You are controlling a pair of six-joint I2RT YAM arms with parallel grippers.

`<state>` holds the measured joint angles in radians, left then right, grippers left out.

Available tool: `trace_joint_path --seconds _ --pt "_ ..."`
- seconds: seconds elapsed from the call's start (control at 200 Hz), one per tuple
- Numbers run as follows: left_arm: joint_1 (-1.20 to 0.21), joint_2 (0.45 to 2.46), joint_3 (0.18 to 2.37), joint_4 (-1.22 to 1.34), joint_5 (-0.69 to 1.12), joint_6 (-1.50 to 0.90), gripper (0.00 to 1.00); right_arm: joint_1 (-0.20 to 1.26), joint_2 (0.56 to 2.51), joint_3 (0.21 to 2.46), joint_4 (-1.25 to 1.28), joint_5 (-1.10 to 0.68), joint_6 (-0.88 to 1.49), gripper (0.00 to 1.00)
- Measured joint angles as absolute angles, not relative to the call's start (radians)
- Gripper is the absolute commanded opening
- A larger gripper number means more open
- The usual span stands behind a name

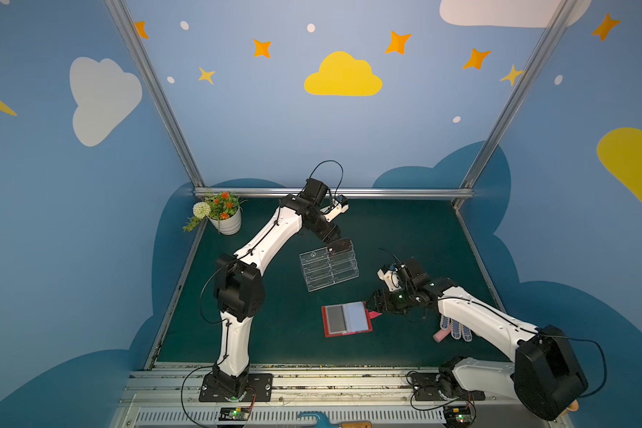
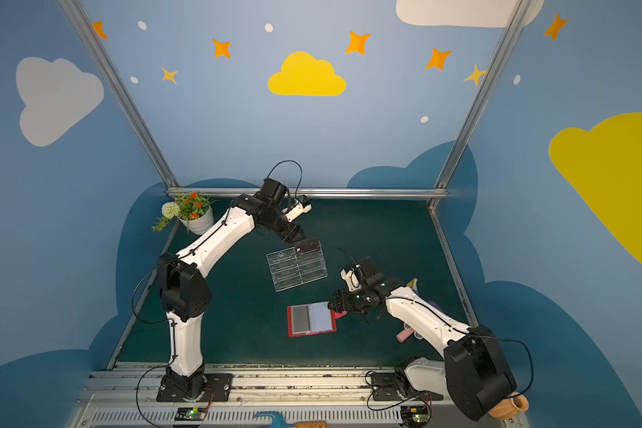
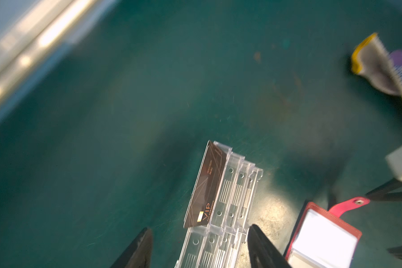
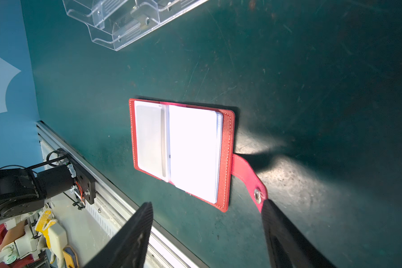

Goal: Take the credit cards out of the card holder
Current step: Place the credit card in the storage box.

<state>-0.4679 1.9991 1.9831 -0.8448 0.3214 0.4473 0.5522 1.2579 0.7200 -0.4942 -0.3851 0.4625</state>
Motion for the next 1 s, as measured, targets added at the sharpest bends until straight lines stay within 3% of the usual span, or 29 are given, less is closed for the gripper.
trace_joint_path --seconds 0.2,0.365,0.611,1.001 --pt "-0.467 1.831 1.889 -0.701 0.304 0.294 0.86 0.552 1.222 0.720 -0.500 -0.364 0.468 0.80" --pt "-0.459 1.605 1.625 -0.461 0.287 0.083 1.00 0.551 1.126 0.720 -0.513 -0.331 0.474 0.85" --pt "-0.454 1.227 1.213 -0.213 0.220 -0.224 1.00 0.551 0.982 0.713 -0.566 -0.276 0.487 0.92" --pt "-0.455 0.850 0.858 -0.258 0.186 -0.519 1.00 0.547 0.797 0.693 -0.660 -0.245 0.497 0.94"
